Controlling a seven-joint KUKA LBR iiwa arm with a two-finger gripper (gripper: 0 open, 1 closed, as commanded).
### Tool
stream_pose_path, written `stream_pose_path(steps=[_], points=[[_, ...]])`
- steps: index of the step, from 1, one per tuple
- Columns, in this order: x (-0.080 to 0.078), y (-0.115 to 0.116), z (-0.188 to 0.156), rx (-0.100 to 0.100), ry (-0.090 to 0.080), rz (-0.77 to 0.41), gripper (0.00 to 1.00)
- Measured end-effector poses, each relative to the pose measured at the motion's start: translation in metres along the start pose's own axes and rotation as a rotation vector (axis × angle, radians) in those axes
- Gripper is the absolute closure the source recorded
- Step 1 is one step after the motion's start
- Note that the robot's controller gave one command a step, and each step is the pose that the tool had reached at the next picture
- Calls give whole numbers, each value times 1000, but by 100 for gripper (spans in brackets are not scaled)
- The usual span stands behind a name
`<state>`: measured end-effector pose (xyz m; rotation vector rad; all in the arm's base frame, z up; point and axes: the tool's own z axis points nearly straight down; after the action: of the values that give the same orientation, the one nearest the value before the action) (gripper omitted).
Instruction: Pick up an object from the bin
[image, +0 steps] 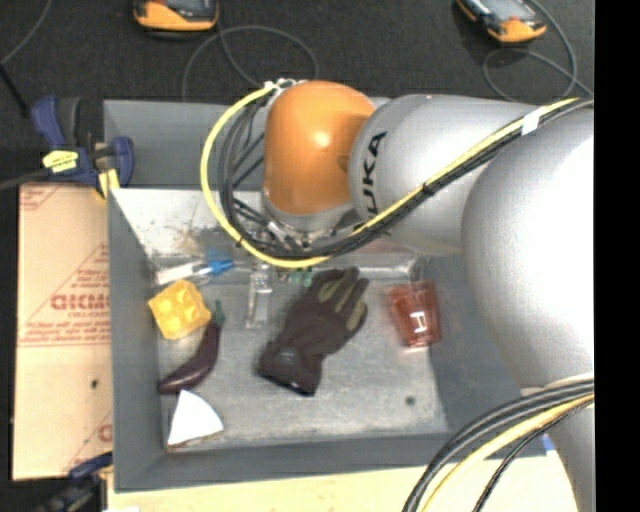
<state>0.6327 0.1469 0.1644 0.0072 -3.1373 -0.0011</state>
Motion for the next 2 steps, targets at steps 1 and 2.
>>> stream_pose_path(steps=[1,2], points=[[-1,-1,-5,-1,-7,2,0],[5,-38,20,-1,-7,-43,0]])
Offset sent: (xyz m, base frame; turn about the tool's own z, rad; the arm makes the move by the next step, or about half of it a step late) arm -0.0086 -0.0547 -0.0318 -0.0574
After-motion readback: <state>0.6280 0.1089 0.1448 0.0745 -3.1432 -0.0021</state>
